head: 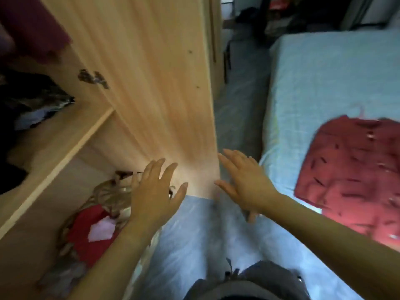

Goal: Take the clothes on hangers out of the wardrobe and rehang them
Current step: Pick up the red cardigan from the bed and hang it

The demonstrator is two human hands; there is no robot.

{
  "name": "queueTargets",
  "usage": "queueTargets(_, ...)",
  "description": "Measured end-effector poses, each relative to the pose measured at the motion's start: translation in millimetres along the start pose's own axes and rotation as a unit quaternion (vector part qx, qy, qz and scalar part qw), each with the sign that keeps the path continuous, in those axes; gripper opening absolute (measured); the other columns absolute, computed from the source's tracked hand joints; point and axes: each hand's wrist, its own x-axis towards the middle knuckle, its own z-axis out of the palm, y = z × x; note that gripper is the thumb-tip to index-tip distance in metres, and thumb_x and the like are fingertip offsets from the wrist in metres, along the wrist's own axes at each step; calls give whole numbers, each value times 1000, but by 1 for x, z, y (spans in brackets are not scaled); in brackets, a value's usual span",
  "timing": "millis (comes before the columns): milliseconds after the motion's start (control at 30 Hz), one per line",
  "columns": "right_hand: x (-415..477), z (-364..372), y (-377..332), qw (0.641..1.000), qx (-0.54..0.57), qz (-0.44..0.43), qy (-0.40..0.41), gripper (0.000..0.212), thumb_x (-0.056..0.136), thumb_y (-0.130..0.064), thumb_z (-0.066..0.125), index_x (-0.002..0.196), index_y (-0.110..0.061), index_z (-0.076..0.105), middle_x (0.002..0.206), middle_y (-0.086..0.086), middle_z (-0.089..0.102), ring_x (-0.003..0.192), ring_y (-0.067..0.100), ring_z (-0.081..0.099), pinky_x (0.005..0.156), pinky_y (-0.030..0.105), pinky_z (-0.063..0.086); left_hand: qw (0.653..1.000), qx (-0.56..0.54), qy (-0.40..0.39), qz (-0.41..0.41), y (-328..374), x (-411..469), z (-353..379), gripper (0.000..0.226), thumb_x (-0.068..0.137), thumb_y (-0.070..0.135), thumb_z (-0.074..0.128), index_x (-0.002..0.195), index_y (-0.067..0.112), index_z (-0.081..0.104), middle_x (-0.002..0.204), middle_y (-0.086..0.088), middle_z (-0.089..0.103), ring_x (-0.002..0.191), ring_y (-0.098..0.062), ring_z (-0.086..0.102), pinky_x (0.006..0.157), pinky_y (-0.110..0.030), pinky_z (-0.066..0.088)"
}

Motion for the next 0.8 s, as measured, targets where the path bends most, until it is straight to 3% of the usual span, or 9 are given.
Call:
queueTargets(200,-154,-49,148,978,-14,200,49,67,85,-53,36,129,-5,50,132,17,52,118,36,52,87,50,48,983,-57,-45,169,206,43,56,67,82,63,27,130,23,52,138,-6,49,128,-28,43,100,-58,35)
queueTargets(433,-319,-107,293,909,-31,407,78,68,85,-53,35,128,-4,53,129,20,53,116,39,52,91,53,46,925,-117,-55,357,456,62,98,62,82,58,33,126,21,56,129,-8,55,120,-28,51,96,-57,39)
queueTargets(533,-354,-127,332,879,-25,465,99,71,86,-57,34,128,-3,52,130,22,51,117,40,52,91,55,46,906,-106,-60,406,531,67,109,60,81,58,34,125,23,56,128,-5,55,120,-26,51,97,-58,36)
queueTargets(633,-371,-138,369,866,-13,490,100,81,89,-65,19,129,-2,50,130,22,51,115,40,53,92,52,47,887,-84,-76,447,594,80,133,59,81,58,35,123,24,57,127,-4,56,118,-25,52,96,-58,36)
queueTargets(800,-374,-135,448,850,9,519,87,67,85,-52,36,125,-1,54,126,21,54,111,40,55,87,52,49,878,-80,-112,459,670,115,180,61,79,58,32,123,23,57,126,-5,57,118,-25,52,96,-59,37)
